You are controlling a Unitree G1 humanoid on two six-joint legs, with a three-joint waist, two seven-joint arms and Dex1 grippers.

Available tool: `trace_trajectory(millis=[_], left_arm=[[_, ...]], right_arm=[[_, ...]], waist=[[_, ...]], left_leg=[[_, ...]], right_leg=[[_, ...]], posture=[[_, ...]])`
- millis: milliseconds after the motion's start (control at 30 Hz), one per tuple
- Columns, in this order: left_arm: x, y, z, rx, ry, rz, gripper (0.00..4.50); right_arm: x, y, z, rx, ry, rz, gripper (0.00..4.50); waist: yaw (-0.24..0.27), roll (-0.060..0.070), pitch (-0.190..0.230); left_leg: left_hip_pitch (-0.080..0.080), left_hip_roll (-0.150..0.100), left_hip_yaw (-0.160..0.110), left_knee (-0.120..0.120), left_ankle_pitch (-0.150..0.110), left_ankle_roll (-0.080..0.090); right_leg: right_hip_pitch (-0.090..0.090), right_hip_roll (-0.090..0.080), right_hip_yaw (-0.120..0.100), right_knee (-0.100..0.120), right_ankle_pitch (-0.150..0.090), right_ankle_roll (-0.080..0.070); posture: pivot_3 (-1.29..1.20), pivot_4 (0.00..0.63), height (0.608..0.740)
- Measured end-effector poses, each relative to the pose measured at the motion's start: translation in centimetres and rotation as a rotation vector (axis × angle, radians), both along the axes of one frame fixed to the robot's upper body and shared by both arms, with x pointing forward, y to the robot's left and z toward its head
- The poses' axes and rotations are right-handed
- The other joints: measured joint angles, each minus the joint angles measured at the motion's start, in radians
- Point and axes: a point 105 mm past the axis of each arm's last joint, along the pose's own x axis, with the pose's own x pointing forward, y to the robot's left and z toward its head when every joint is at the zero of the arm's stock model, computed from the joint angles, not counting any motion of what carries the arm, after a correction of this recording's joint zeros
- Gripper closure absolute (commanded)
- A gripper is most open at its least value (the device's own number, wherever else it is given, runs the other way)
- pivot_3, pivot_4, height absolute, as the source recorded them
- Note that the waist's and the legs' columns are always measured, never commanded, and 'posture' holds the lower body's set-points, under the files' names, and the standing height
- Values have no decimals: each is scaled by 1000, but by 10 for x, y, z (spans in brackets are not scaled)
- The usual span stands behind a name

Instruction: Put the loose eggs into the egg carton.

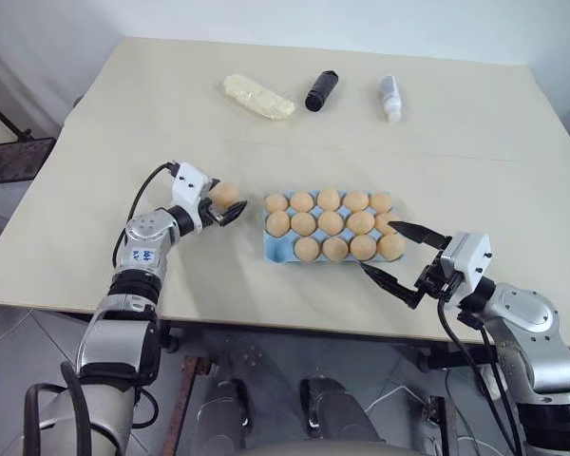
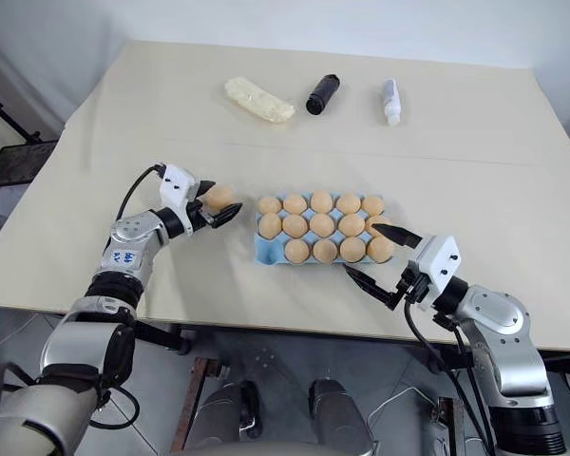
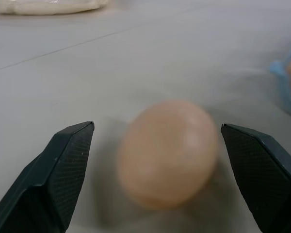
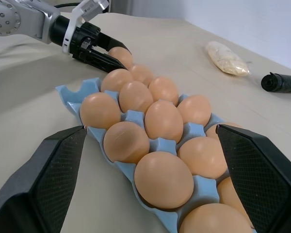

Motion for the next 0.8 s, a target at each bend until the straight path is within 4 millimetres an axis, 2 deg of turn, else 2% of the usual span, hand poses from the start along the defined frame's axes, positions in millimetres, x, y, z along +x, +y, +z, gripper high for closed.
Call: trace_trajectory(millis=[200,367,500,667,800], left_arm=[[-3,-5,0,-37,-14,-52,2237],[-15,3,3,-53,-38,-125,2237],[-36,8,11,-49,-91,-245,2237],[-70,-13,33,-23,-178,-440,2237],[-89,-34,28,2,-155,-538,2237]], right_arm=[[1,0,0,4,-2,-8,0],[1,-1,0,6,-2,-14,0],[1,-1,0,6,1,-15,0],[0,-1,-2,6,9,-16,0],[0,-1,-3,8,14,-21,0]], waist=[[0,0,0],[-4,0,0],[-1,0,0],[3,0,0],[2,0,0]], left_leg=[[0,0,0,0,0,0],[0,1,1,0,0,0],[0,3,1,0,0,-1],[0,3,0,1,0,1],[0,2,-2,2,1,1]], right_leg=[[0,0,-4,1,0,0],[0,1,-5,1,0,0],[0,0,-6,1,0,0],[2,-1,-6,1,0,0],[2,-1,-5,2,0,1]], posture=[[0,150,740],[0,150,740],[0,150,740],[0,150,740],[0,150,740]])
